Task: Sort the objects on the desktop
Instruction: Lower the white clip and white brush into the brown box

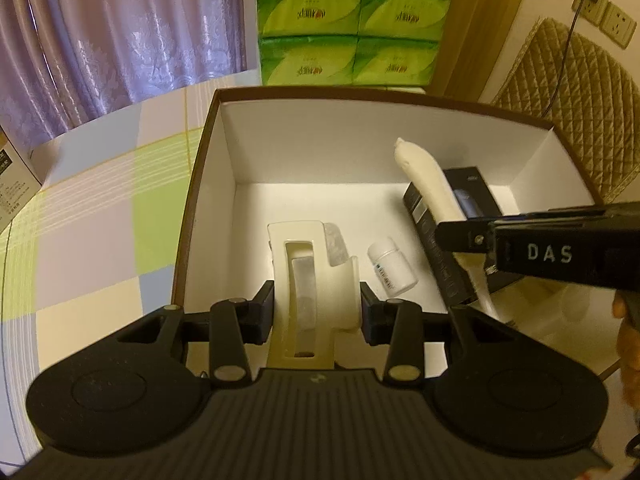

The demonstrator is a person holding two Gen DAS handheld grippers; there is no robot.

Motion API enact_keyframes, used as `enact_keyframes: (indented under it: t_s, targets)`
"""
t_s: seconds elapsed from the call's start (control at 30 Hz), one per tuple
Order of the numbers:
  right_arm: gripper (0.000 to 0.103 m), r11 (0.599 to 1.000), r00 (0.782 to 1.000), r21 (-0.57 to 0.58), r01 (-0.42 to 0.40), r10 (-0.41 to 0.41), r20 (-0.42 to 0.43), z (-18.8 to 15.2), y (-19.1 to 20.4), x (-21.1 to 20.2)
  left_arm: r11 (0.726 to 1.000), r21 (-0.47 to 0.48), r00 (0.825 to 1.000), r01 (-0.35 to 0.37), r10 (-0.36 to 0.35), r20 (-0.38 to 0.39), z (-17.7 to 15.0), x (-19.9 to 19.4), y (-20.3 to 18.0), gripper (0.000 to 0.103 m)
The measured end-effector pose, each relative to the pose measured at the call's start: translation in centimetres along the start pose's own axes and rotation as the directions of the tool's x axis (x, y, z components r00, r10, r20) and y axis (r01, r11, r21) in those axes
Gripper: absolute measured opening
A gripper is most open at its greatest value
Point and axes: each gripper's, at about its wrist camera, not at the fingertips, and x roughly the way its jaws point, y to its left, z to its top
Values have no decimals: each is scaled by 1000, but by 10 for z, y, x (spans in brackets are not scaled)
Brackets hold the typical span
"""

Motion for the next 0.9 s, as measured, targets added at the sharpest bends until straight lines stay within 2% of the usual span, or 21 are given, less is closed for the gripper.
enact_keyframes:
  t_s: [0.73, 0.87, 0.9]
  targets:
    - [19, 999, 999, -4, 36, -36, -4, -6, -2, 4, 1000, 0, 1000, -2, 2, 16, 5, 1, 0, 37]
    - [49, 999, 999, -11, 34, -34, 3, -9, -2, -2, 1000, -1, 1000, 0, 0, 16, 5, 0, -1, 38]
    - [52, 999, 999, -19, 34, -34, 5, -11, -2, -4, 1000, 0, 1000, 1, -1, 17, 5, -1, -1, 40]
